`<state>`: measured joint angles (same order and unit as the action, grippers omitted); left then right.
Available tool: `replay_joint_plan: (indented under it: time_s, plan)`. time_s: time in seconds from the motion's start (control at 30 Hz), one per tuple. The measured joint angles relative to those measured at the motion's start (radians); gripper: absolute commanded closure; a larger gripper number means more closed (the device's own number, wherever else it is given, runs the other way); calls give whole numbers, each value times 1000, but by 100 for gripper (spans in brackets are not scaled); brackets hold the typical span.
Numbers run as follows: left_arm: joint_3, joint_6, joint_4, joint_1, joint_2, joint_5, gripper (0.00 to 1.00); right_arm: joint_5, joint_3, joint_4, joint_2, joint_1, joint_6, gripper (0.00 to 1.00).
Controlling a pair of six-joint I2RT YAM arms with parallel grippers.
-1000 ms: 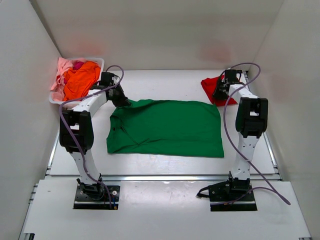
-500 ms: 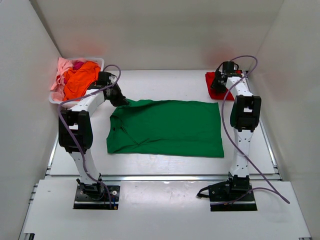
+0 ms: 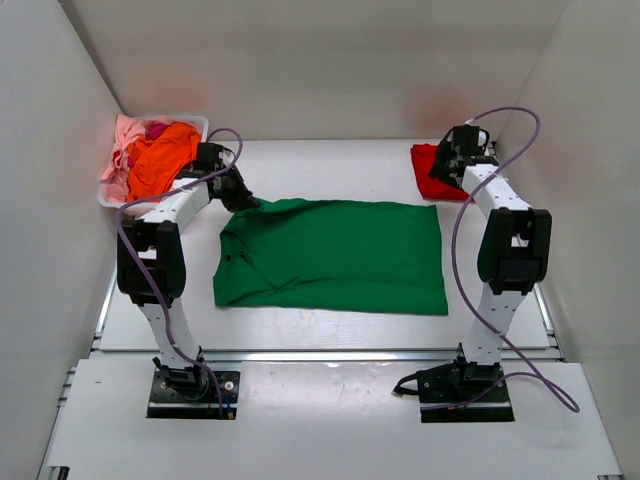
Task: Fold and stack the t-shirts
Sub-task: Grap the side of the flattened tshirt furthest away from the robot with both arms
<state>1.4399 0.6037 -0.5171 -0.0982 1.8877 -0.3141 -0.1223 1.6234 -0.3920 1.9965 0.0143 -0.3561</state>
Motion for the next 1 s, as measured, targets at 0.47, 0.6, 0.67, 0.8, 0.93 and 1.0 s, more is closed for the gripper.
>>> replay_joint_plan:
  time_s: [0.47, 0.6, 0.67, 0.8, 0.93, 1.0]
  plan:
    - [-1, 6, 3, 3, 0, -13, 100, -22, -117, 10, 74, -40, -63, 52]
    - [-2, 7, 3, 4, 0, -13, 100, -15, -68, -21, 128, -42, -68, 52]
    - [-3, 7, 5, 5, 0, -14, 100, -14, -61, -22, 129, -42, -71, 54]
    - [-5, 7, 6, 8, 0, -16, 100, -16, -58, -31, 135, -39, -68, 77]
    - [-5, 6, 6, 10, 0, -16, 100, -19, -47, -43, 143, -38, -66, 96]
    - [-5, 6, 6, 10, 0, -16, 100, -18, -46, -43, 143, -33, -61, 100]
